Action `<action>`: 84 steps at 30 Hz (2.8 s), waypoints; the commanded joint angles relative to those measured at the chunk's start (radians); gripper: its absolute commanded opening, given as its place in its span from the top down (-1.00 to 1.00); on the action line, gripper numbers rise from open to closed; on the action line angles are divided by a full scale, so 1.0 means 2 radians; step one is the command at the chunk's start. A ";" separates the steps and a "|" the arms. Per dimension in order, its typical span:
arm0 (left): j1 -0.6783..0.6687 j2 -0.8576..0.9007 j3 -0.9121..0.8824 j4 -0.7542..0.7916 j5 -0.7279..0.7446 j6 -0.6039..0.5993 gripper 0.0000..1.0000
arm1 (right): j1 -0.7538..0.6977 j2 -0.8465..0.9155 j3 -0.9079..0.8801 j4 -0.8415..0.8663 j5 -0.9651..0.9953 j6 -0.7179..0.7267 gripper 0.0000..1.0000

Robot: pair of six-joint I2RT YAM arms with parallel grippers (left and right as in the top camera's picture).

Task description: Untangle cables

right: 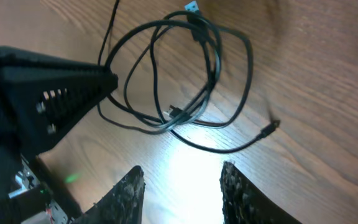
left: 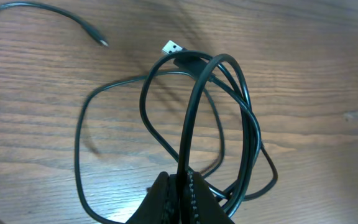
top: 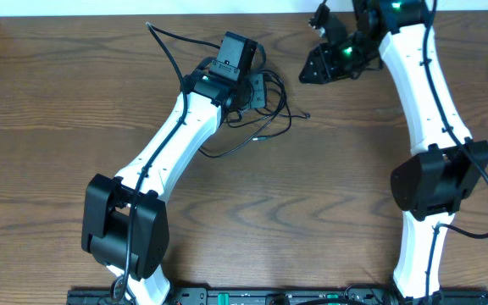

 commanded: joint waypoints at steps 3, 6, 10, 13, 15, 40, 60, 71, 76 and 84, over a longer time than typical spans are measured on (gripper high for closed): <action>0.003 0.002 0.005 -0.001 0.012 0.014 0.85 | 0.032 0.037 -0.008 0.022 0.041 0.043 0.25; 0.003 0.002 0.005 -0.001 0.012 0.014 0.85 | 0.046 0.057 -0.008 0.041 0.042 0.011 0.23; 0.003 0.002 0.005 -0.001 0.012 0.014 0.85 | 0.058 0.082 -0.008 0.060 0.070 -0.002 0.24; 0.003 0.002 0.005 -0.003 0.012 0.014 0.85 | 0.061 0.096 -0.008 0.066 0.096 0.003 0.24; 0.003 0.002 0.005 -0.003 0.012 0.014 0.85 | 0.061 0.102 -0.008 0.067 0.104 0.010 0.26; 0.008 0.003 0.005 -0.041 -0.109 -0.053 0.85 | 0.019 0.042 -0.007 -0.080 -0.025 -0.226 0.97; 0.014 -0.008 0.005 -0.001 0.024 0.047 0.85 | -0.030 0.011 -0.007 -0.049 -0.101 -0.196 0.25; 0.015 -0.107 0.005 0.067 0.096 0.097 0.85 | -0.019 0.011 -0.007 -0.026 -0.097 -0.196 0.07; 0.025 -0.158 0.005 0.075 0.093 0.100 0.85 | -0.021 0.011 -0.007 -0.016 -0.089 -0.190 0.06; 0.039 -0.178 0.005 0.067 0.083 0.092 0.85 | -0.021 0.011 -0.007 0.010 -0.058 -0.129 0.04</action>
